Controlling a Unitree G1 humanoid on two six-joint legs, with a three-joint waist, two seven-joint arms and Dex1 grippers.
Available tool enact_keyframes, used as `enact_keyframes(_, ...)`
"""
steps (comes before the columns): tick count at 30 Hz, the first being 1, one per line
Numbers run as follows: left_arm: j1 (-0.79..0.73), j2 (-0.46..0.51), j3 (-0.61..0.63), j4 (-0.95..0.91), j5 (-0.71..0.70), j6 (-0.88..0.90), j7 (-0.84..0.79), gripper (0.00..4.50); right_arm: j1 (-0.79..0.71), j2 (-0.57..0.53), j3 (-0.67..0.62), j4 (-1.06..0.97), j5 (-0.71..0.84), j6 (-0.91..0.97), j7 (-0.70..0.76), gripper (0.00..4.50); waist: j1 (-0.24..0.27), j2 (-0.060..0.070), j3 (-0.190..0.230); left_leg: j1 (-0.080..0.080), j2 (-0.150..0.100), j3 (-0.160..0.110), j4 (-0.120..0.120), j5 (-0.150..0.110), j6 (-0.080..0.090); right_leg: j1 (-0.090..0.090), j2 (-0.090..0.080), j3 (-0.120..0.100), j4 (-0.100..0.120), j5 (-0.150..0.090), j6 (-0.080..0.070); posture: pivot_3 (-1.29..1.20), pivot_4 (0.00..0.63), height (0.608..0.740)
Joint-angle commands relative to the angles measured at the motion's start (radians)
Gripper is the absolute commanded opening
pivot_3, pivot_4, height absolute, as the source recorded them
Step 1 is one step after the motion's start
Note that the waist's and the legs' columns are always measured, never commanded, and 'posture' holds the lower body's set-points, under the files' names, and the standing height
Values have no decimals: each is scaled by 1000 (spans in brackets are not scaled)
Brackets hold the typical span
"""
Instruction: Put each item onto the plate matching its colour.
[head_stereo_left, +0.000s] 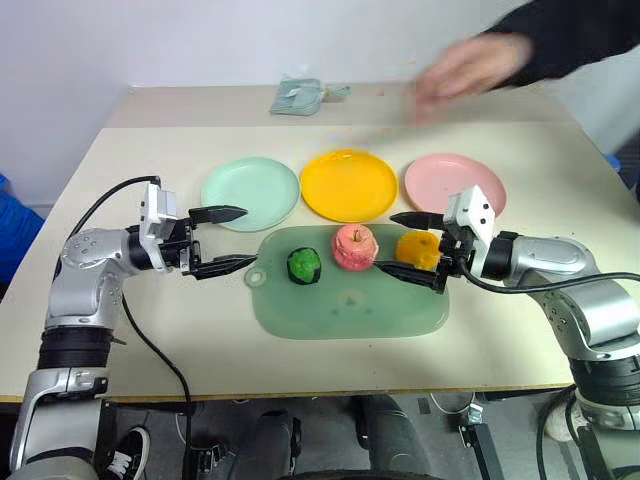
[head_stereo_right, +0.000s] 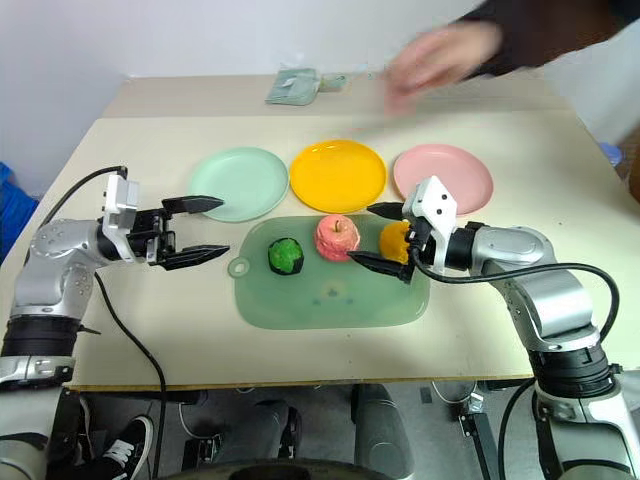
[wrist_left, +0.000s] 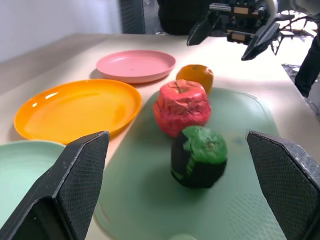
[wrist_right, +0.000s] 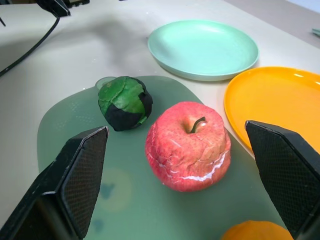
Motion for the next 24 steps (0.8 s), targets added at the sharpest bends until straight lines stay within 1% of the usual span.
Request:
enact_keyframes(1,4,24,21,-49,-31,36,-10,4500,4,-30,-57,-23,15,-17,9,4477,2,0,0,0,0,0,0,-1,1,0,0,0,0,0,0,0,150,740)
enact_keyframes(8,-37,-2,-6,-50,-26,55,-12,4500,22,-59,-81,-64,51,17,27,4477,1,0,0,0,0,0,0,-1,1,0,0,0,0,0,0,0,150,740)
enact_keyframes(15,-43,-38,-49,-65,-18,77,-30,4500,40,-95,-87,-108,107,75,52,4477,1,0,0,0,0,0,0,-1,2,0,0,0,0,0,0,0,150,740)
enact_keyframes(18,-51,-77,-100,-27,37,11,-37,4500,42,-103,-83,-116,91,81,33,4477,2,0,0,0,0,0,0,-1,2,0,0,0,0,0,0,0,150,740)
enact_keyframes(24,-98,-170,-187,55,153,-117,9,4500,45,-124,-63,-126,82,114,23,4477,4,0,0,0,-1,0,1,-1,1,1,0,0,-1,0,0,0,150,740)
